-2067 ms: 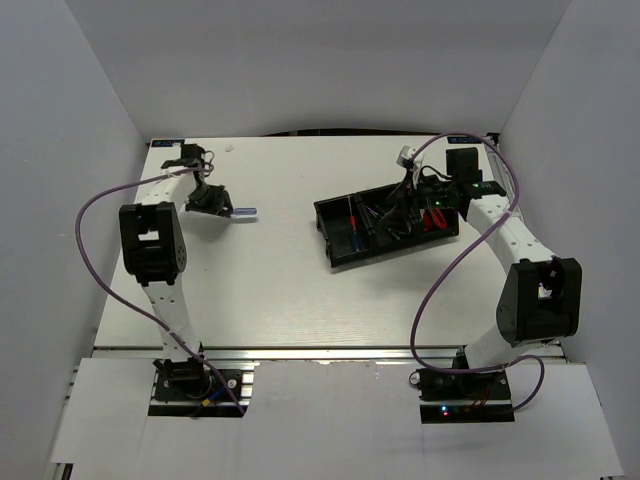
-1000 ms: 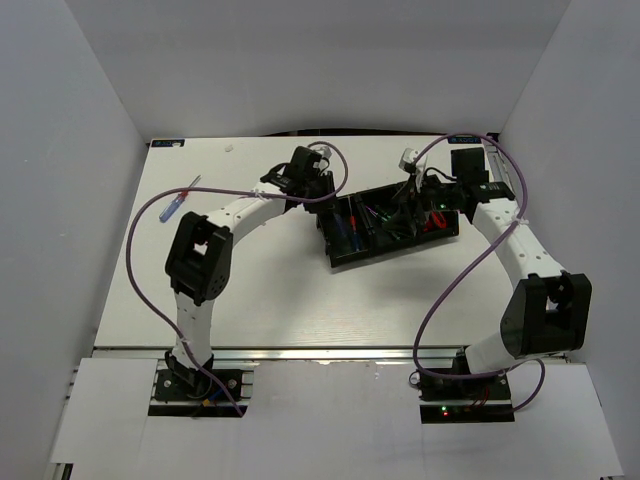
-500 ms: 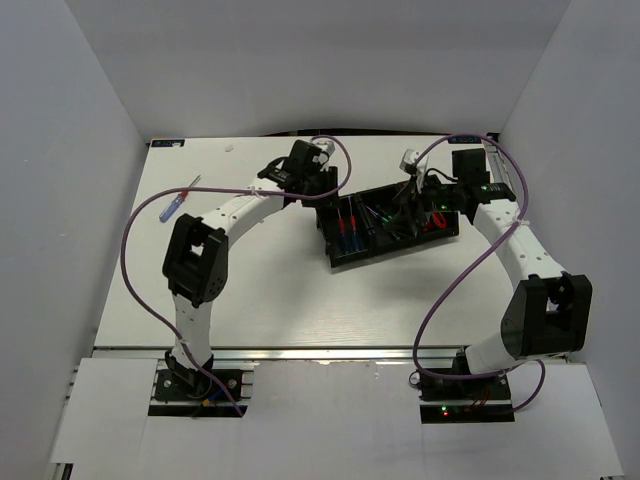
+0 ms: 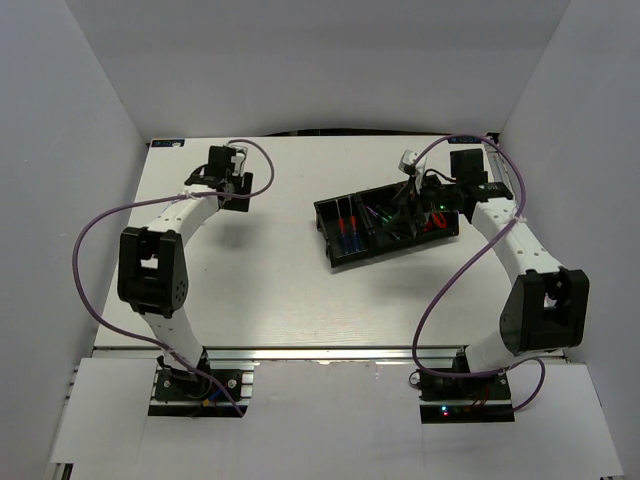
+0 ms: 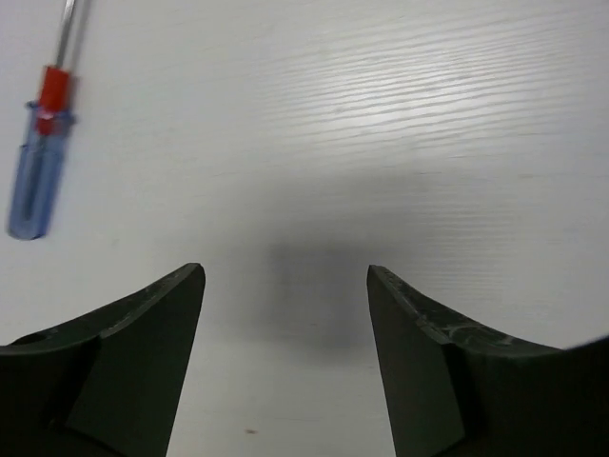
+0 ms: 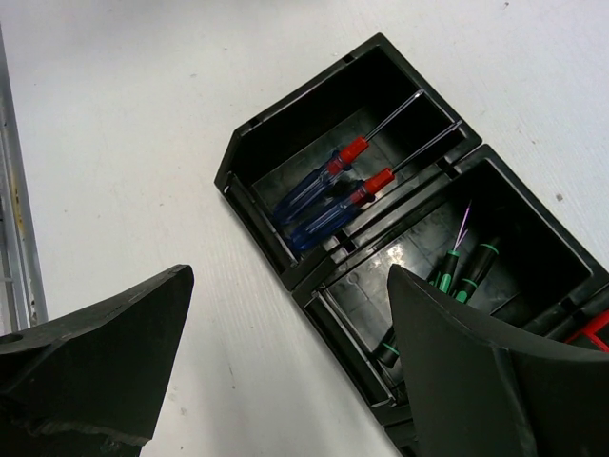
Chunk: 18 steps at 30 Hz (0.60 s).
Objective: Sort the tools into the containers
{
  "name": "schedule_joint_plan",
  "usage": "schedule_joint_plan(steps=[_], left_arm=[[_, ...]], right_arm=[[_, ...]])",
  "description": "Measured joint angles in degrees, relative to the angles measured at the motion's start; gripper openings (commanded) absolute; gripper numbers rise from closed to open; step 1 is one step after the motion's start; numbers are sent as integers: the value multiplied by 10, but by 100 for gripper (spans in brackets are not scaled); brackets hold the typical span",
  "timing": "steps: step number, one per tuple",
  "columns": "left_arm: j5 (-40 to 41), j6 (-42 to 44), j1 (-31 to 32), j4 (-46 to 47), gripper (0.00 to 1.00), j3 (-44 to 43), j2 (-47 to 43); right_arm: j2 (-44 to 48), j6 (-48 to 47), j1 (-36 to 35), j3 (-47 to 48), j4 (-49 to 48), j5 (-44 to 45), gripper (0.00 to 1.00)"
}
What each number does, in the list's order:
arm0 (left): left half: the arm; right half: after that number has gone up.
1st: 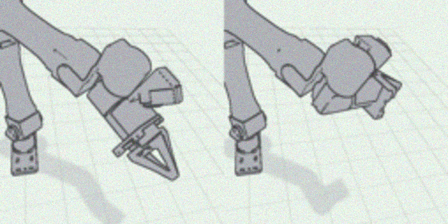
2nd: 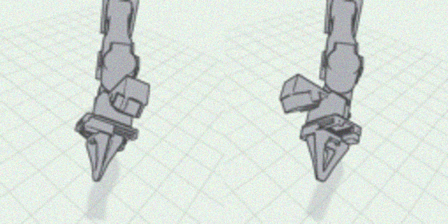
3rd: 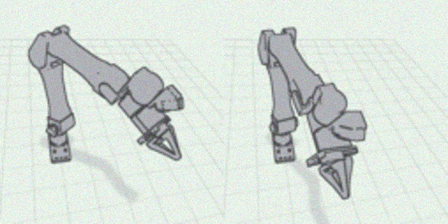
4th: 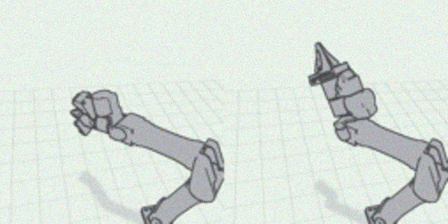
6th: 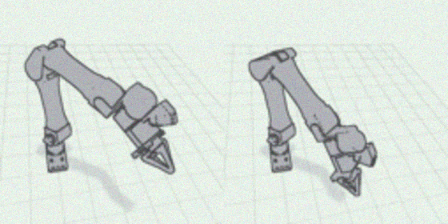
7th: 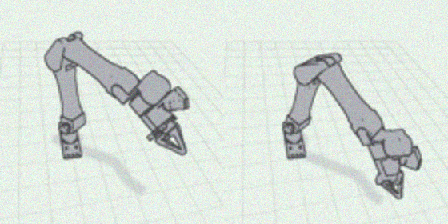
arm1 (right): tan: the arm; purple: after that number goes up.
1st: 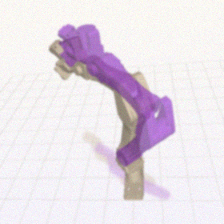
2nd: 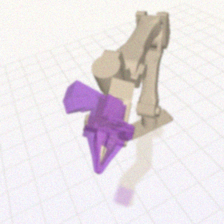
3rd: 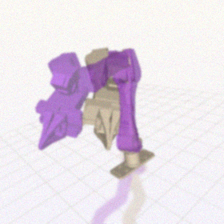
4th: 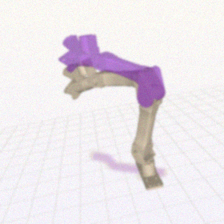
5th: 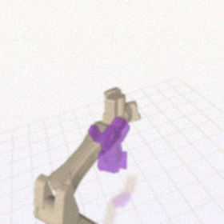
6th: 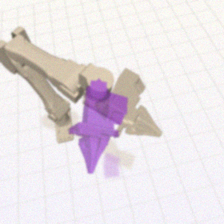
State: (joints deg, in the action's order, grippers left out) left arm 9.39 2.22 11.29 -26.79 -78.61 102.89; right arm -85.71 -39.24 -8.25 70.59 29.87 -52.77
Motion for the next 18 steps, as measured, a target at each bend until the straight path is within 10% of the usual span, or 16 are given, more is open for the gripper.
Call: schedule_joint_plan(steps=[18], left_arm=[[59,128,-188,77,82,-80,122]], right_arm=[[-38,1,13,0,-11,-21,89]])
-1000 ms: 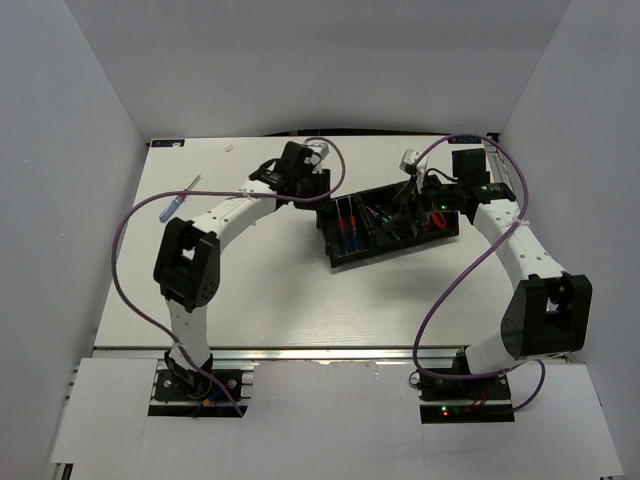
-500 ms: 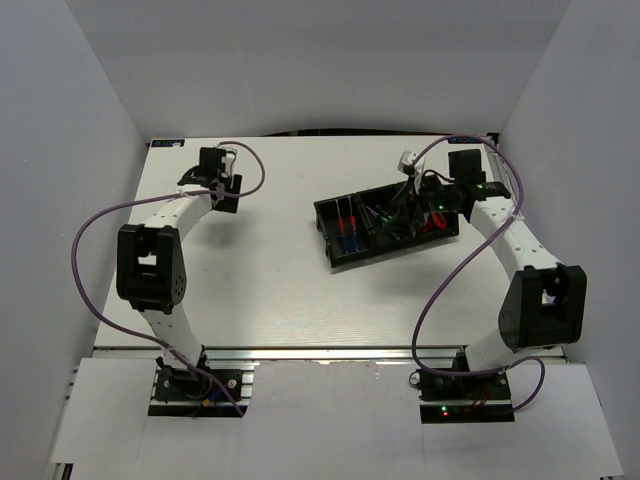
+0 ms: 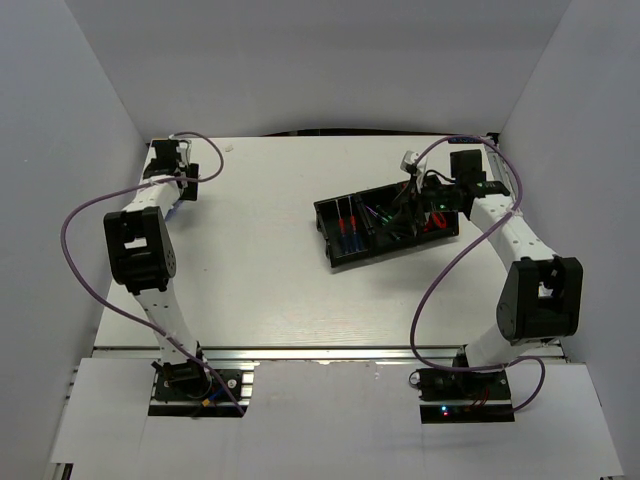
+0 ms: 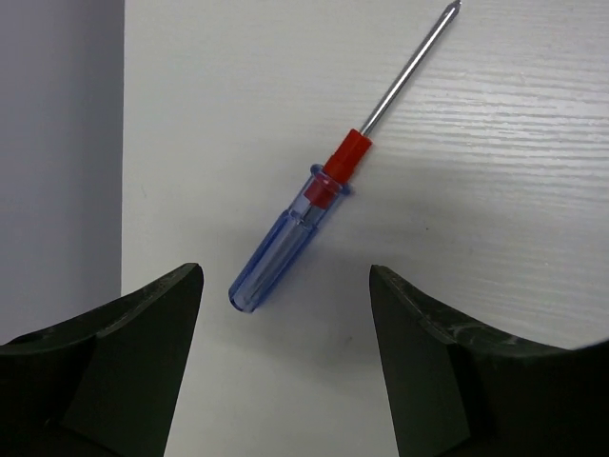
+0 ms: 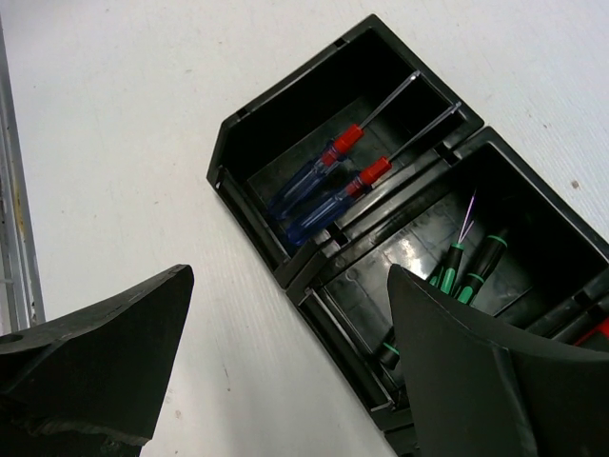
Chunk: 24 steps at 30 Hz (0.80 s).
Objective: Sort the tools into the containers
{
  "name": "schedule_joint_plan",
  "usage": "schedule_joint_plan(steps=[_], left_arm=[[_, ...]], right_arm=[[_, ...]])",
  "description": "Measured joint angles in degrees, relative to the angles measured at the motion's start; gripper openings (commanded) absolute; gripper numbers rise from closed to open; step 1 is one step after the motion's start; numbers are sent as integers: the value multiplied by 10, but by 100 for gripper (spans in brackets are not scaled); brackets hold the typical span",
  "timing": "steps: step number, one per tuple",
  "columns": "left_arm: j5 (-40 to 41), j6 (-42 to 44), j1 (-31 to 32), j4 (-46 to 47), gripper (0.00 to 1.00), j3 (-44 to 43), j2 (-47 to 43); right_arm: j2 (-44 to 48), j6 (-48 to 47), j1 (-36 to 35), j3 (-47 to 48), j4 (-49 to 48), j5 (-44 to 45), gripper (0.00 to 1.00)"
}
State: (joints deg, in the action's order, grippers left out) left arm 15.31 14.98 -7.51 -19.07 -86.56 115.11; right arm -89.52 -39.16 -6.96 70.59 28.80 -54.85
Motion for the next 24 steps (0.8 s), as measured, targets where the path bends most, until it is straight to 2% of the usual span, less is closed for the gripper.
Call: schedule_joint_plan(steps=[10,24], left_arm=[[-62,7,-44,14,79,-34,45],[-101,6,-61,13,78,-13,63]], right_arm=[[-12,8,16,0,-3,-2,89],[-12,29,26,0,-20,-6,89]])
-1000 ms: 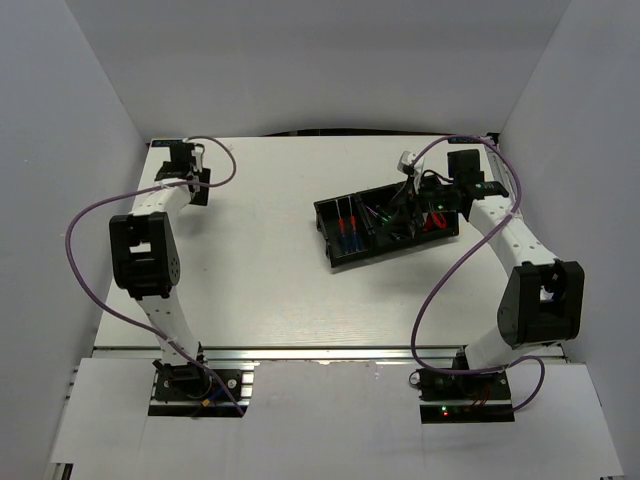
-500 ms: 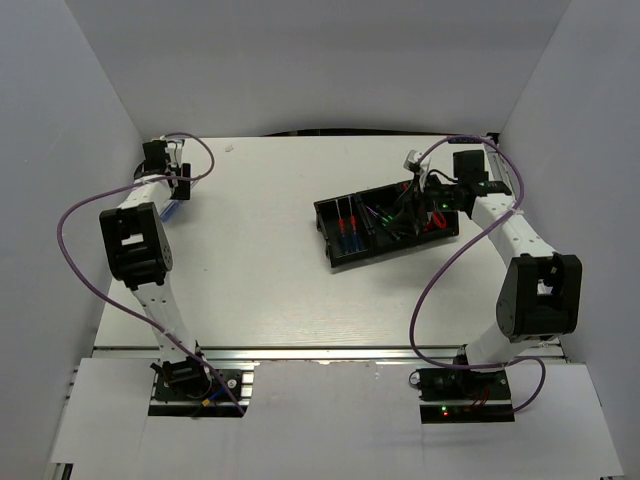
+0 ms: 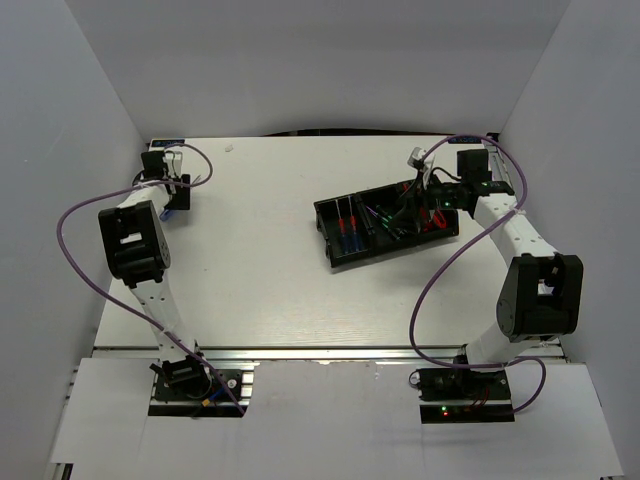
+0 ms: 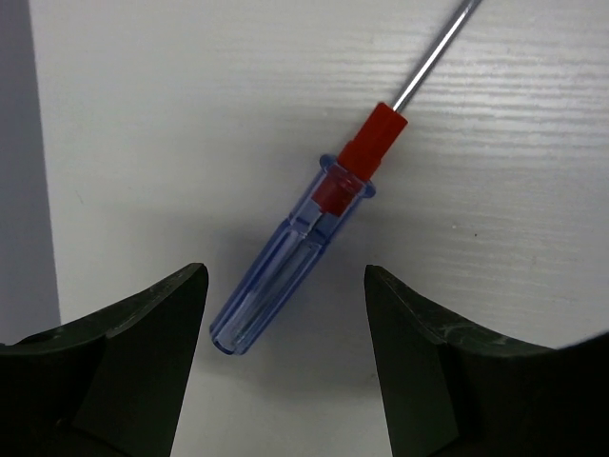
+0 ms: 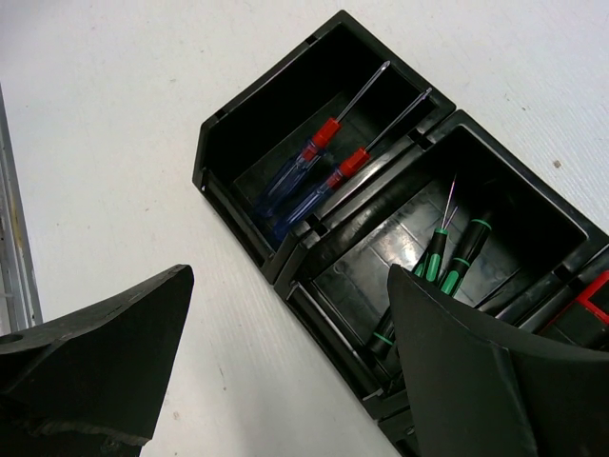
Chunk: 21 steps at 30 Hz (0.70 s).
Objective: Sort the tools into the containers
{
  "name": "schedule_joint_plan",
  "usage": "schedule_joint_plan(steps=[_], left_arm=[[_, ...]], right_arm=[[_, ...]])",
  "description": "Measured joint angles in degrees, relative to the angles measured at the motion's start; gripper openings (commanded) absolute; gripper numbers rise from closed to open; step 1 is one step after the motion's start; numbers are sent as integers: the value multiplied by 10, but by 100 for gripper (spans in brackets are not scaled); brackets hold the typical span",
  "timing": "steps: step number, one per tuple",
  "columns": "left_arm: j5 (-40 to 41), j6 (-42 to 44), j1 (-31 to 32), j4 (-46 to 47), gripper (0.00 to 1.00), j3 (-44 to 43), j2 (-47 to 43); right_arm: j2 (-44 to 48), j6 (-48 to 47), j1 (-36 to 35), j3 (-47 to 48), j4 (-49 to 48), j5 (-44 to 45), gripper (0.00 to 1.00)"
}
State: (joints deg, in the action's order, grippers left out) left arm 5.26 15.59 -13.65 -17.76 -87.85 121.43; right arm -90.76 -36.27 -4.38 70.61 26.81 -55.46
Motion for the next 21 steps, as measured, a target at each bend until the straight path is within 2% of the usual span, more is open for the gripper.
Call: schedule_joint_plan(steps=[7,11,15,21], left_arm=[[-6,-7,-1,1,73,16,0],[-7,-19,-1,8,61,21,0],[-15,-32,-1,14,37,28,-1],[-28,-55,-1,23,18,43,-10]], right_arm=[[0,3,6,0,-3,-2,89],[0,4,7,0,-4,-3,89],[1,9,8,-3,-5,-5,89],[5,14,10,-3,-5,-7,89]])
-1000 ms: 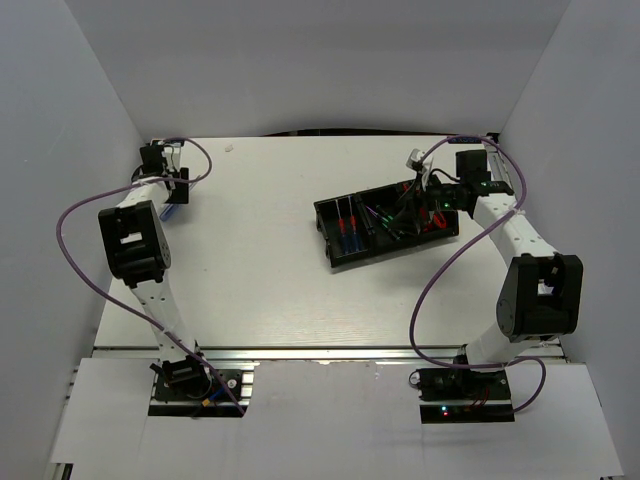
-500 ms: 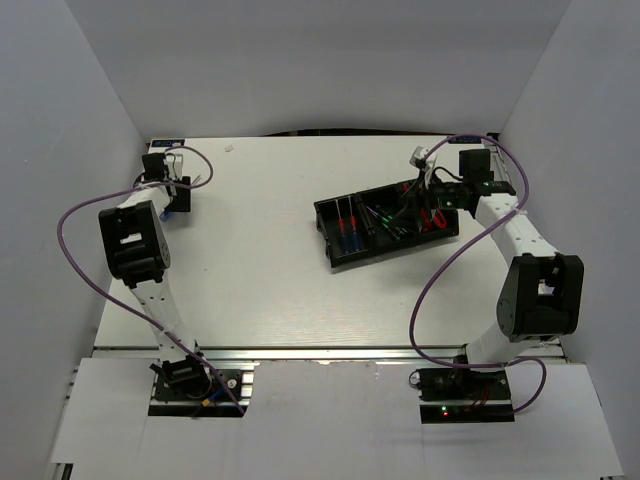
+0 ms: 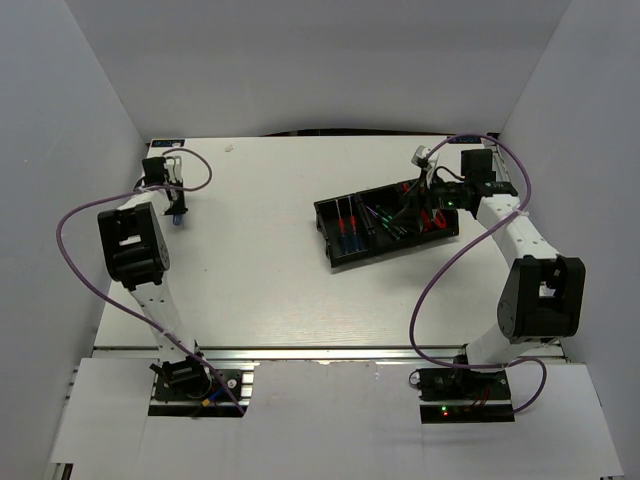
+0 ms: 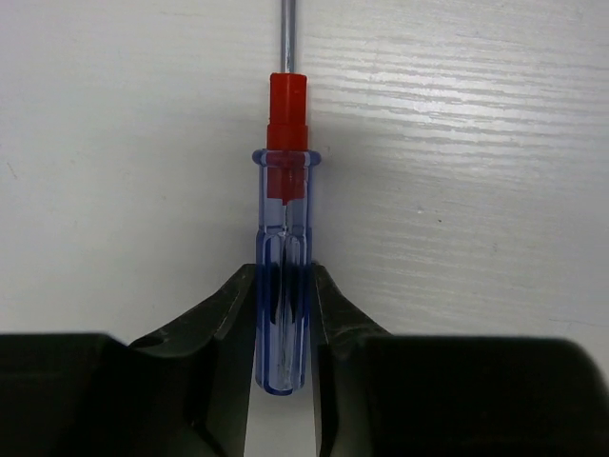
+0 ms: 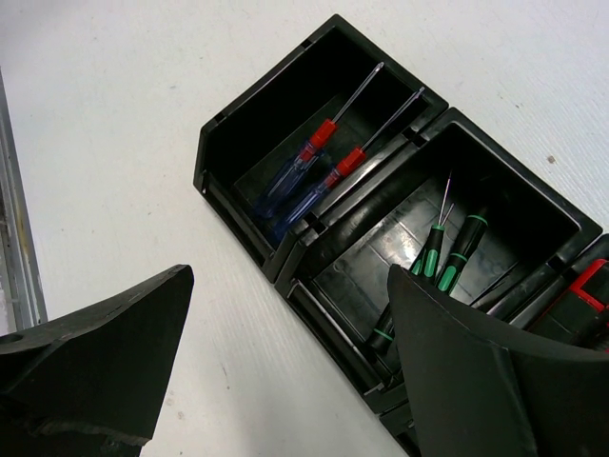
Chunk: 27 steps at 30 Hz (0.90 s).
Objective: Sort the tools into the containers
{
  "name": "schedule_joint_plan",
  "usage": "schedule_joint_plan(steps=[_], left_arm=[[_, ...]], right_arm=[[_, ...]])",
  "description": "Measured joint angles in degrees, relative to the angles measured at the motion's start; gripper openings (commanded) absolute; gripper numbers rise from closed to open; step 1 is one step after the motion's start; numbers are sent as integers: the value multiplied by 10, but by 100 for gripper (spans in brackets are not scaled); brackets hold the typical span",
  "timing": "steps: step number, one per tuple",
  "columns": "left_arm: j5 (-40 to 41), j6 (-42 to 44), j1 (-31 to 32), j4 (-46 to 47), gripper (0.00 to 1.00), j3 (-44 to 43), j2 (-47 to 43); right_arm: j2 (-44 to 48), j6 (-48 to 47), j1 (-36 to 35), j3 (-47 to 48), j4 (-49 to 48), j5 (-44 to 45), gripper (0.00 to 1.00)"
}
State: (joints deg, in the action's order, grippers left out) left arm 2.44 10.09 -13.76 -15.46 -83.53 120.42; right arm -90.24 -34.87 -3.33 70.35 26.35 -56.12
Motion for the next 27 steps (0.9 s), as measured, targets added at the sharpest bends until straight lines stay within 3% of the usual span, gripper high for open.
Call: schedule_joint_plan(steps=[2,10,17,22,27], left_arm=[[-16,-11,0,0,1,10,-7],[-128,-68,-4,-24,0,56,-47],[-214,-120,21,-35,0,139,-175],[-258,-182,120,35,0,212,-333],[-283,-274,296,135,0,284,-417]], right_arm=[[3,0,0,0,0,0,89],[13,0,0,0,1,0,89],[26,-2,0,0,4,0,89],[29,-1,0,2,7,0,89],[29,-1,0,16,18,1,90]])
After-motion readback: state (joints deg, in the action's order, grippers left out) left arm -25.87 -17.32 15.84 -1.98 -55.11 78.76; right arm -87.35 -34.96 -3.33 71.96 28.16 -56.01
